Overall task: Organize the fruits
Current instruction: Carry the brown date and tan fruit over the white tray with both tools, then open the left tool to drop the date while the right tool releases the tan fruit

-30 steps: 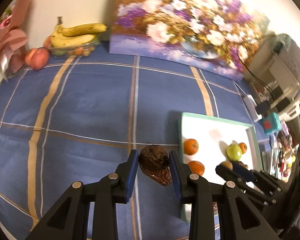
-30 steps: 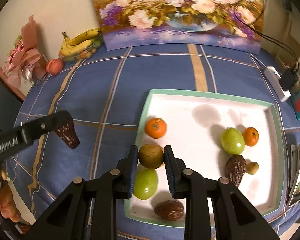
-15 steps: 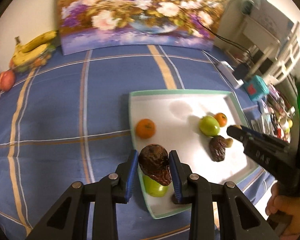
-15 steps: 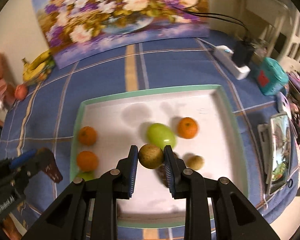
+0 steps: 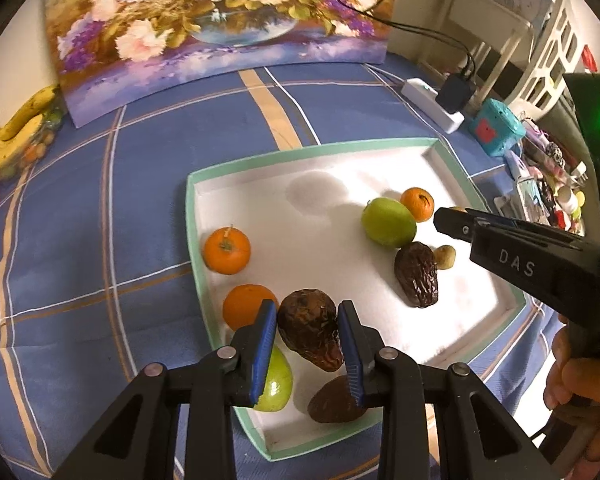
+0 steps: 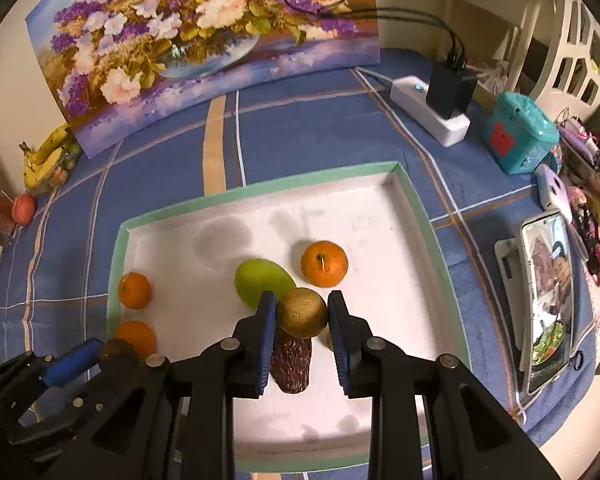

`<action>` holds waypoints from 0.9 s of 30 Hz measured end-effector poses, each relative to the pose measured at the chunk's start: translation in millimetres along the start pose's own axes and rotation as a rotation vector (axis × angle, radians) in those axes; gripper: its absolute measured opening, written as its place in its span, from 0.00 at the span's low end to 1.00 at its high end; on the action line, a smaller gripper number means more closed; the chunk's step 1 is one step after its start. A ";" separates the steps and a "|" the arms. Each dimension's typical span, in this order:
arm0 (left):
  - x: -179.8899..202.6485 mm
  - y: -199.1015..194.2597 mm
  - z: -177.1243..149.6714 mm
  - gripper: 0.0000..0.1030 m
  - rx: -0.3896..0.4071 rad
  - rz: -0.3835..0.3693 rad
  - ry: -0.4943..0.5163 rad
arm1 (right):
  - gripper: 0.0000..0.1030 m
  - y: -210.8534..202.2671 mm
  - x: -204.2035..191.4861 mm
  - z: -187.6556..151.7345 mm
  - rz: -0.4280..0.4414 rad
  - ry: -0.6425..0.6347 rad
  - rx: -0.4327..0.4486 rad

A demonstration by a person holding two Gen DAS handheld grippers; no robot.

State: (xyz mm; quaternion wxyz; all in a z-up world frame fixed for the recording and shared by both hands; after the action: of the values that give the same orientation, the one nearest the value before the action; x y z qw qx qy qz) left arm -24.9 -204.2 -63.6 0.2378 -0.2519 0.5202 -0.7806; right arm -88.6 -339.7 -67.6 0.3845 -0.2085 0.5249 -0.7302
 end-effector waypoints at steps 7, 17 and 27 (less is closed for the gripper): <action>3.1 11.6 0.1 0.32 -0.014 0.005 0.016 | 0.27 13.5 7.0 0.5 -0.014 0.025 -0.027; 1.9 23.9 1.8 0.33 -0.025 0.009 0.014 | 0.27 23.7 6.6 1.0 -0.018 0.036 -0.062; 4.7 24.9 0.5 0.33 -0.036 0.005 0.028 | 0.27 27.9 6.5 2.3 -0.030 0.028 -0.071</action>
State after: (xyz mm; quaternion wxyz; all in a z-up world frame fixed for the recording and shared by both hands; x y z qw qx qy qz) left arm -25.4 -216.1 -86.0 0.2281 -0.2439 0.5379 -0.7740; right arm -81.4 -350.4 -93.3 0.3584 -0.2196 0.5525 -0.7197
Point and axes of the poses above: each gripper's, at about its wrist camera, not at the fingertips, and y roughly the way its jaws point, x to its right, z to its top, the point moved 4 cm from there along y, roughly the way its jaws point, and after that the axes turned 5 degrees about -x, right-handed, at the moved point
